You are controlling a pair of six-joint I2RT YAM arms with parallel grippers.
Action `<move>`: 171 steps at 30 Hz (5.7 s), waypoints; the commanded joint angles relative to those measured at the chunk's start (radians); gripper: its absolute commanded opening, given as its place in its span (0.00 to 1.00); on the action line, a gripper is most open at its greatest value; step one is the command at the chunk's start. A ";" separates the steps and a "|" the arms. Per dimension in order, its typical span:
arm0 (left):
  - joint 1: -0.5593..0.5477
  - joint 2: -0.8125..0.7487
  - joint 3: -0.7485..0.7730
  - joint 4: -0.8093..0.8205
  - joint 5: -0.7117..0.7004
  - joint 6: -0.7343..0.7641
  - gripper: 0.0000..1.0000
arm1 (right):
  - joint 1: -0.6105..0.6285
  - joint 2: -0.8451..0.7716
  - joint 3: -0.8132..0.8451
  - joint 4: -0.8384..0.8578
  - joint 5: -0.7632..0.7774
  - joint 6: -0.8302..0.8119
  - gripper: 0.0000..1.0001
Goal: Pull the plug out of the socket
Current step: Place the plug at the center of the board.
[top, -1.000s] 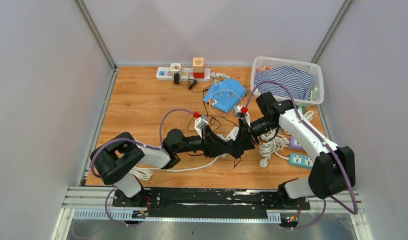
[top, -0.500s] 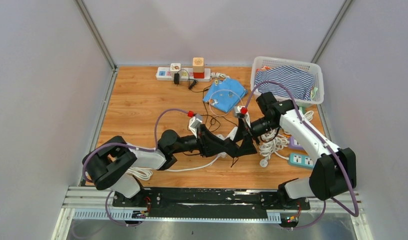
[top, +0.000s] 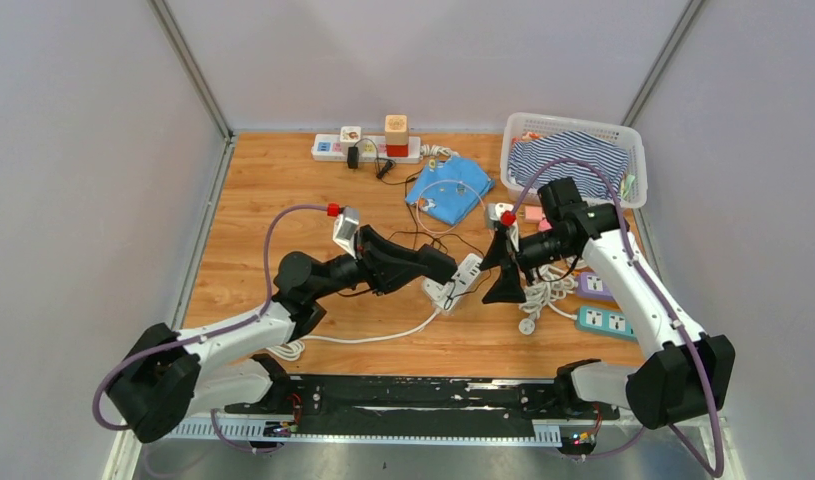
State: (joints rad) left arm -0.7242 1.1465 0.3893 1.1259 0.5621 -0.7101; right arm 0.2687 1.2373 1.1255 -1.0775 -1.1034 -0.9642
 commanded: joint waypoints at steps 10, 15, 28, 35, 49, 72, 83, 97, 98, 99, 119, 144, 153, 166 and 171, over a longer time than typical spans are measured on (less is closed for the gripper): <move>0.075 -0.257 0.276 -0.372 -0.153 0.107 0.00 | -0.081 -0.025 0.009 0.076 0.057 0.106 0.80; 0.135 -0.270 0.404 -0.437 -0.207 0.107 0.00 | -0.085 -0.016 0.004 0.081 0.052 0.108 0.80; 0.434 -0.167 0.705 -0.493 -0.233 0.012 0.00 | -0.083 -0.020 -0.043 0.165 0.119 0.150 0.78; 0.596 -0.064 0.904 -0.511 -0.199 -0.077 0.00 | -0.082 -0.029 -0.066 0.206 0.137 0.171 0.77; 0.713 -0.048 1.217 -0.691 -0.410 0.145 0.00 | -0.062 -0.014 -0.078 0.226 0.167 0.183 0.77; 0.459 -0.068 1.657 -1.065 -0.961 0.933 0.00 | -0.040 0.036 -0.082 0.229 0.188 0.183 0.76; 0.437 -0.110 1.456 -0.954 -1.027 1.045 0.00 | -0.026 0.050 -0.082 0.228 0.203 0.190 0.76; 0.615 0.019 0.988 -0.933 -0.929 0.655 0.00 | -0.026 0.047 -0.081 0.222 0.204 0.183 0.75; 0.620 0.030 0.956 -0.932 -0.928 0.646 0.00 | -0.027 0.046 -0.082 0.222 0.204 0.182 0.75; 0.626 0.041 0.919 -0.929 -0.935 0.635 0.00 | -0.026 0.046 -0.082 0.222 0.203 0.181 0.75; 0.936 0.335 0.554 -0.747 -0.478 0.203 0.16 | -0.026 0.072 -0.076 0.200 0.206 0.166 0.75; 1.159 0.699 0.588 -0.599 -0.164 -0.033 0.99 | -0.022 0.102 -0.070 0.186 0.218 0.157 0.75; 1.167 0.477 0.476 -0.601 -0.335 -0.023 1.00 | -0.022 0.093 -0.069 0.186 0.222 0.157 0.75; 1.066 0.255 0.422 -0.598 -0.159 -0.096 1.00 | -0.022 0.049 -0.074 0.187 0.205 0.144 0.75; 0.917 0.114 0.351 -0.599 -0.140 -0.025 1.00 | -0.022 0.039 -0.079 0.191 0.199 0.139 0.75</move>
State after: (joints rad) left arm 0.2779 1.3724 0.7998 0.5182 0.3679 -0.7918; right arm 0.2298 1.2984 1.0550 -0.8612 -0.8898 -0.8078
